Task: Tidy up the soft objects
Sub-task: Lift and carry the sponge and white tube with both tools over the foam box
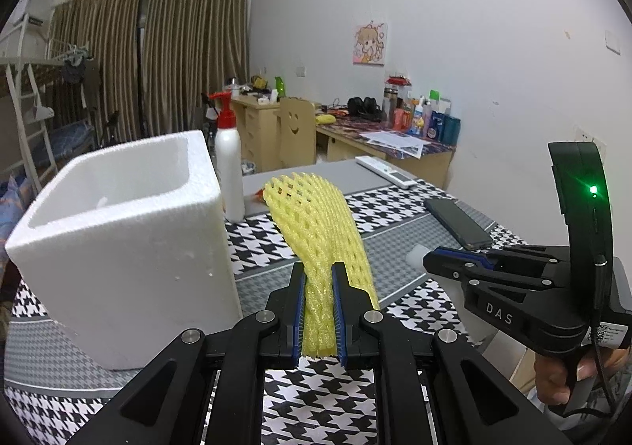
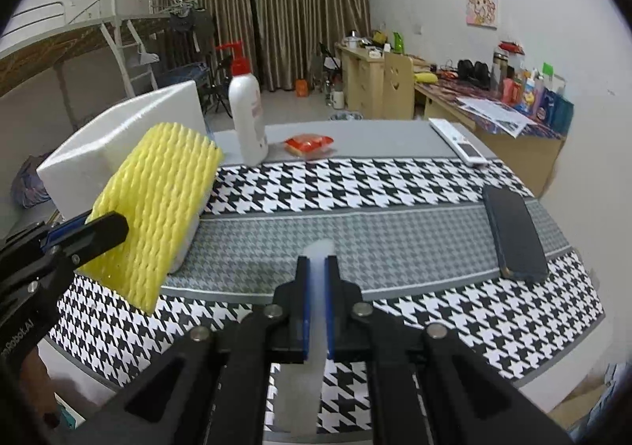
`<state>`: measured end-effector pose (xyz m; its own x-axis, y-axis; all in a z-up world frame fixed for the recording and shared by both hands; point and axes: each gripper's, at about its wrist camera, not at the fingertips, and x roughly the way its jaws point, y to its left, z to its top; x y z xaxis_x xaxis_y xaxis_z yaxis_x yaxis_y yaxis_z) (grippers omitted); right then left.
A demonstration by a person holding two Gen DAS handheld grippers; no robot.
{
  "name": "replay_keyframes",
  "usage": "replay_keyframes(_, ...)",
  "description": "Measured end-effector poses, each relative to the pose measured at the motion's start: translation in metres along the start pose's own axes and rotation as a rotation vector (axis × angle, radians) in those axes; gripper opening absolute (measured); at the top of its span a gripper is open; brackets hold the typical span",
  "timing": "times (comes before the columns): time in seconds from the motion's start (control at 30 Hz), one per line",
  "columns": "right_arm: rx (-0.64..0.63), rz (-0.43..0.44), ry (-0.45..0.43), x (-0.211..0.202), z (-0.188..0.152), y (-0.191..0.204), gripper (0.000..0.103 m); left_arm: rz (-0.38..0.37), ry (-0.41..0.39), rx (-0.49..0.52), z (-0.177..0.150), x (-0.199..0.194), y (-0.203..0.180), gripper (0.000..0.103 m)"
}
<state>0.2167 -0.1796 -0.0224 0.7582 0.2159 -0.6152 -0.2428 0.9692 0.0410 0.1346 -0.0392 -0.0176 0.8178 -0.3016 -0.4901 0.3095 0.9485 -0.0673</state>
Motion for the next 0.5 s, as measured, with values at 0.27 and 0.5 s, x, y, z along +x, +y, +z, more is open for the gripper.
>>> replay_keyframes(0.27,-0.030,0.034,-0.064,-0.007,0.016,0.006,0.010,0.022,-0.048,0.016,0.017,-0.013,0.003,0.013)
replay_keyframes(0.5,-0.059,0.060,-0.117,-0.014,0.027,0.013,0.010,0.038,-0.077,0.010,0.028,-0.019,0.008,0.013)
